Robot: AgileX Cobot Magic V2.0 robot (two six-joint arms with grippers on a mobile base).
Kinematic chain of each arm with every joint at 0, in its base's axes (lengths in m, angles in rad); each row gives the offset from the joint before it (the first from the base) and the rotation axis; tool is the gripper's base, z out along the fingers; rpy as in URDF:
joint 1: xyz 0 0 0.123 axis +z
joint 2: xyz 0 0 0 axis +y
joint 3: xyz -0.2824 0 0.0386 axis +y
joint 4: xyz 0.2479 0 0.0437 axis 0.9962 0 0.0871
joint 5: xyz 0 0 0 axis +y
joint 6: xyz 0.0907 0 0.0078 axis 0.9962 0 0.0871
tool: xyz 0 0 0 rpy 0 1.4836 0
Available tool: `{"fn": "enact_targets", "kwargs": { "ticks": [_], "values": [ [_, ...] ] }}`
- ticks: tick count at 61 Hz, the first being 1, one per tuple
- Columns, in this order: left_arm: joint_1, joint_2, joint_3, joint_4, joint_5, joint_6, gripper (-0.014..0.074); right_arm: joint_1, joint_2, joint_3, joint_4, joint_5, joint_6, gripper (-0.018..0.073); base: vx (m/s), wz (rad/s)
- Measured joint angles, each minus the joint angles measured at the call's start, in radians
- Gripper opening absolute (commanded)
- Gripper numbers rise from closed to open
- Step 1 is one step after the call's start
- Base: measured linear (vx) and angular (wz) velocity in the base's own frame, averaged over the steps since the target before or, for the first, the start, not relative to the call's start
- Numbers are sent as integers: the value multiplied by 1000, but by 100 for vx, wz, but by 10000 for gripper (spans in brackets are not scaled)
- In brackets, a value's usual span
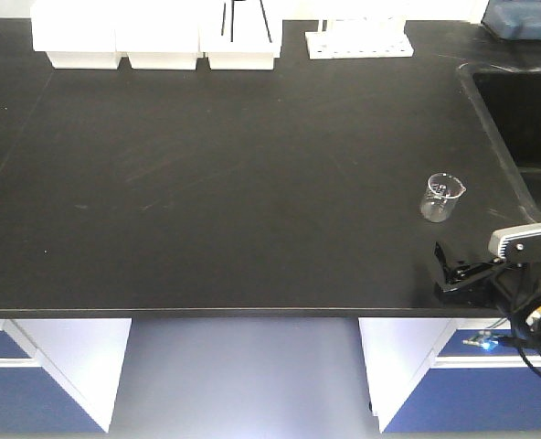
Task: Grab beaker and place in storage area
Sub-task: 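Lower the right gripper around the clear beaker and close on it, then lift the beaker with the right gripper and pull it toward the robot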
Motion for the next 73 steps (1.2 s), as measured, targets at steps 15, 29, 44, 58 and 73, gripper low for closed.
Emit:
{"fn": "enact_targets", "kwargs": {
  "ticks": [15, 29, 44, 58, 73],
  "values": [
    [0, 0, 0, 0, 0, 0, -8, 0, 118, -111, -5, 0, -1, 561, 0, 0],
    [0, 0, 0, 0, 0, 0, -8, 0, 209, -234, -13, 0, 9, 561, 0, 0],
    [0, 0, 0, 0, 0, 0, -8, 0, 310, -354, -45, 0, 43, 561, 0, 0],
    [0, 0, 0, 0, 0, 0, -8, 0, 382, -460, -68, 0, 50, 461, 0, 0],
    [0, 0, 0, 0, 0, 0, -8, 0, 388, -474, -67, 0, 50, -15, 0, 0]
  ]
}}
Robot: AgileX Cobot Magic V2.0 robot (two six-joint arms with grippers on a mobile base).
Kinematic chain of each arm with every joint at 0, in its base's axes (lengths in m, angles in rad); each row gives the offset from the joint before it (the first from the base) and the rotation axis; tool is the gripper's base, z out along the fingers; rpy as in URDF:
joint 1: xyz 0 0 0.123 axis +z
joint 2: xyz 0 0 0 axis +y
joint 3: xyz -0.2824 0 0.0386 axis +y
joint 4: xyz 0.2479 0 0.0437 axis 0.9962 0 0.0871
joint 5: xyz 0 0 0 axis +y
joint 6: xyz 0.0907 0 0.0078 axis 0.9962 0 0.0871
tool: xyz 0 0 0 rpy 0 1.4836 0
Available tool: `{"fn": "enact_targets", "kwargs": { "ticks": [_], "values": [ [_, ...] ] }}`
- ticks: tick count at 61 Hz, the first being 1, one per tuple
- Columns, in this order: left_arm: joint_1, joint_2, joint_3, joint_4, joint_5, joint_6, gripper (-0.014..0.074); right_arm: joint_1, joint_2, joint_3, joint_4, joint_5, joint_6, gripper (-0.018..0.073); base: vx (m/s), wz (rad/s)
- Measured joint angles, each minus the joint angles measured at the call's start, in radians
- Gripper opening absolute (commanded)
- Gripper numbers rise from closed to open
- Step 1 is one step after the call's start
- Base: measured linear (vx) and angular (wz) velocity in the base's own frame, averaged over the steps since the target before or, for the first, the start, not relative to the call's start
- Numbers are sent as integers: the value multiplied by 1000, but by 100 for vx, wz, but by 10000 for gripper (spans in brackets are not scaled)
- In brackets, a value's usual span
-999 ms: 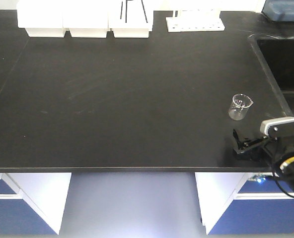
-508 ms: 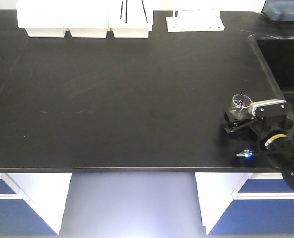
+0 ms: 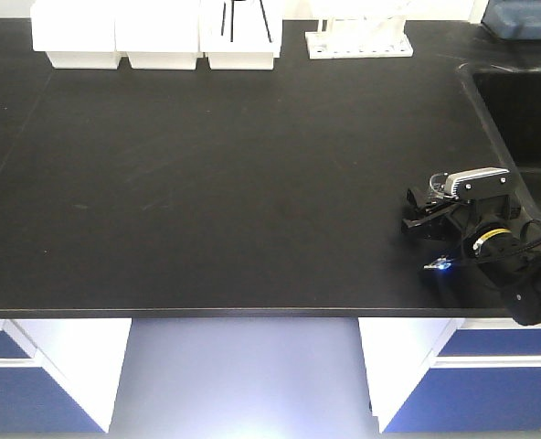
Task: Grab beaker and place in storage area
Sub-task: 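Lift the beaker with the right gripper and pull it toward the robot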
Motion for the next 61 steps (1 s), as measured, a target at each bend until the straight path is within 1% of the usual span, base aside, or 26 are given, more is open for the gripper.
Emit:
{"fn": "enact_targets", "kwargs": {
  "ticks": [4, 13, 14, 15, 19, 23, 31, 39, 47, 55, 61],
  "values": [
    [0, 0, 0, 0, 0, 0, -8, 0, -1, 0, -6, 0, 17, -11, 0, 0],
    [0, 0, 0, 0, 0, 0, -8, 0, -68, 2, -48, 37, 114, -3, 0, 0],
    [0, 0, 0, 0, 0, 0, -8, 0, -174, 2, -68, 150, 153, -3, 0, 0],
    [0, 0, 0, 0, 0, 0, -8, 0, -208, 2, -70, 189, 160, -3, 0, 0],
    [0, 0, 0, 0, 0, 0, -8, 0, -302, 2, -74, 299, 175, -3, 0, 0],
    [0, 0, 0, 0, 0, 0, -8, 0, -420, 4, -82, 439, 196, -3, 0, 0],
    [0, 0, 0, 0, 0, 0, -8, 0, -702, 9, -152, 684, 273, -3, 0, 0],
    [0, 0, 0, 0, 0, 0, -8, 0, -938, 10, -229, 873, 395, -3, 0, 0],
    [0, 0, 0, 0, 0, 0, -8, 0, -1149, 12, -278, 1042, 505, -3, 0, 0],
    [0, 0, 0, 0, 0, 0, -8, 0, -1311, 15, -291, 1167, 547, -3, 0, 0],
    [0, 0, 0, 0, 0, 0, -8, 0, -1400, 15, -291, 1209, 552, -3, 0, 0]
  ]
}}
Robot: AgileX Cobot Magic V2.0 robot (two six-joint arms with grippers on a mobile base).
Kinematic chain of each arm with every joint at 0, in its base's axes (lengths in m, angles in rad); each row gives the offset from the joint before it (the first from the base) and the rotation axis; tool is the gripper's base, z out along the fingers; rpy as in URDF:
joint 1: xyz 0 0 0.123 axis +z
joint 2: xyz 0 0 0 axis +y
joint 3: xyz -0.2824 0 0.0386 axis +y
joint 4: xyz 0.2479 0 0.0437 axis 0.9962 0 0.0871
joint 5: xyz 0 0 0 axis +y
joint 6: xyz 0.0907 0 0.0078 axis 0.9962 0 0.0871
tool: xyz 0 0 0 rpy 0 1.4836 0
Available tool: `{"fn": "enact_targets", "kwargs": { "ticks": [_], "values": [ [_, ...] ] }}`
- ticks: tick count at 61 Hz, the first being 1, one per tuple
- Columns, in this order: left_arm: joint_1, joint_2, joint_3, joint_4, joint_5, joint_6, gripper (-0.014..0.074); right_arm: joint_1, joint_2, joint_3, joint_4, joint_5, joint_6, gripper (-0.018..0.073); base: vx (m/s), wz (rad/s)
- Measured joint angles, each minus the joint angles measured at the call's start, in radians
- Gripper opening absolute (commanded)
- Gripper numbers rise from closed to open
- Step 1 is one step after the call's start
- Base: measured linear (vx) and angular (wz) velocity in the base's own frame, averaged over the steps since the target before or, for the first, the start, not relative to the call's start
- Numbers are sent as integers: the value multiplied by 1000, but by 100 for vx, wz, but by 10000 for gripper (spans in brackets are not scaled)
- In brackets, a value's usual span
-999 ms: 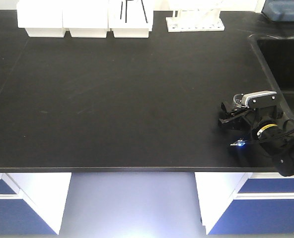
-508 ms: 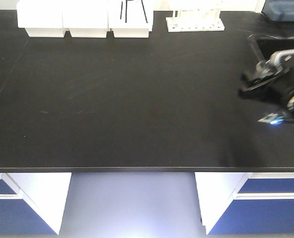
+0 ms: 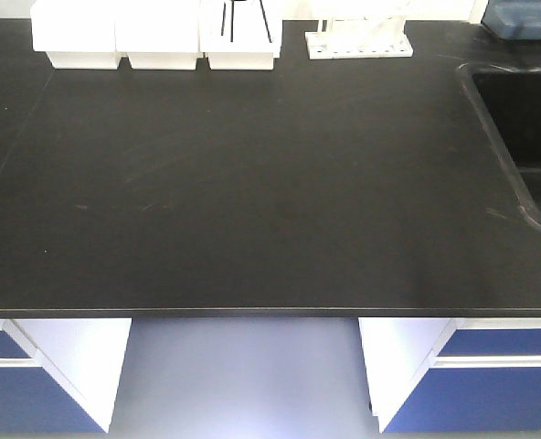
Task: Grab beaker and place in storage area
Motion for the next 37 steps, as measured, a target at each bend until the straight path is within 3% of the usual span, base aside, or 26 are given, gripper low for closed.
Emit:
{"fn": "enact_targets", "kwargs": {
  "ticks": [37],
  "values": [
    [0, 0, 0, 0, 0, 0, -8, 0, -57, 1, 0, 25, 0, -3, 0, 0]
  ]
}}
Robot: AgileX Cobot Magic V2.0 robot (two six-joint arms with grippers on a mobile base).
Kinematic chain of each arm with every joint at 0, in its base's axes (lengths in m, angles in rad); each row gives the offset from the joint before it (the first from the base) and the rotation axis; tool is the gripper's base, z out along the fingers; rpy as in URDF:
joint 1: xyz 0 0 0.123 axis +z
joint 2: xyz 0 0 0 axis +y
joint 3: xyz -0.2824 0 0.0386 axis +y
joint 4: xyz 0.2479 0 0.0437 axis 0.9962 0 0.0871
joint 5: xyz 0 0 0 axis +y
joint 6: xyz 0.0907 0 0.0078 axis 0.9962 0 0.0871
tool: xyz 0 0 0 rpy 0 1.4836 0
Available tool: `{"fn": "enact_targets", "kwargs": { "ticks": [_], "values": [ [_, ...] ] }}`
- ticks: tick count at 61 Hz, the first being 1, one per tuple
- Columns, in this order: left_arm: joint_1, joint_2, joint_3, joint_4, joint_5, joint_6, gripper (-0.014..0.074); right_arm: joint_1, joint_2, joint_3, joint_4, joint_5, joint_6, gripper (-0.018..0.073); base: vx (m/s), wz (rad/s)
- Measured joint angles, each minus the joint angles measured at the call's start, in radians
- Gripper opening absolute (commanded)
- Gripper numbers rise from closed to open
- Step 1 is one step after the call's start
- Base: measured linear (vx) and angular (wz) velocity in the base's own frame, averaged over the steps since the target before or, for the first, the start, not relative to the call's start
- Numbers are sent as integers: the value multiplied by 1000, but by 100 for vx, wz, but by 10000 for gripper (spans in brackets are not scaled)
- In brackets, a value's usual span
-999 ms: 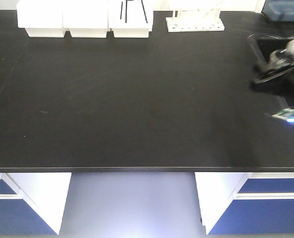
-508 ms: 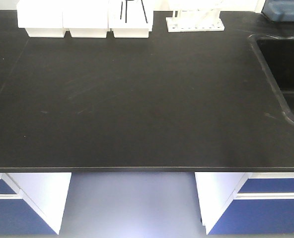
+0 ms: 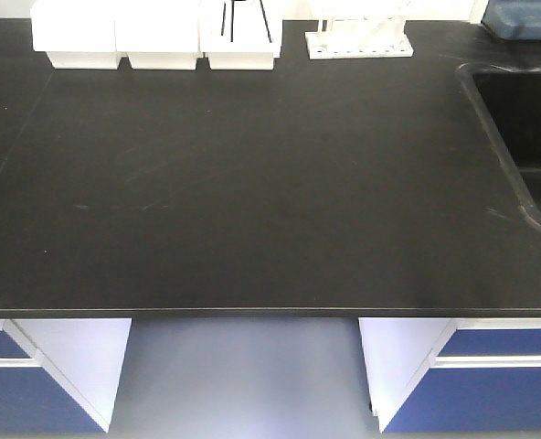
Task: Grab beaker and place in storage area
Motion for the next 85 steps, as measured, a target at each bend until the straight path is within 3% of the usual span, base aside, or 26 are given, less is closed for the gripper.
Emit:
{"fn": "enact_targets", "kwargs": {
  "ticks": [57, 85],
  "values": [
    [0, 0, 0, 0, 0, 0, -8, 0, 0, 0, 0, 0, 0, -3, -1, -1],
    [0, 0, 0, 0, 0, 0, -8, 0, 0, 3, 0, -1, 0, -3, -22, -21]
  ]
}}
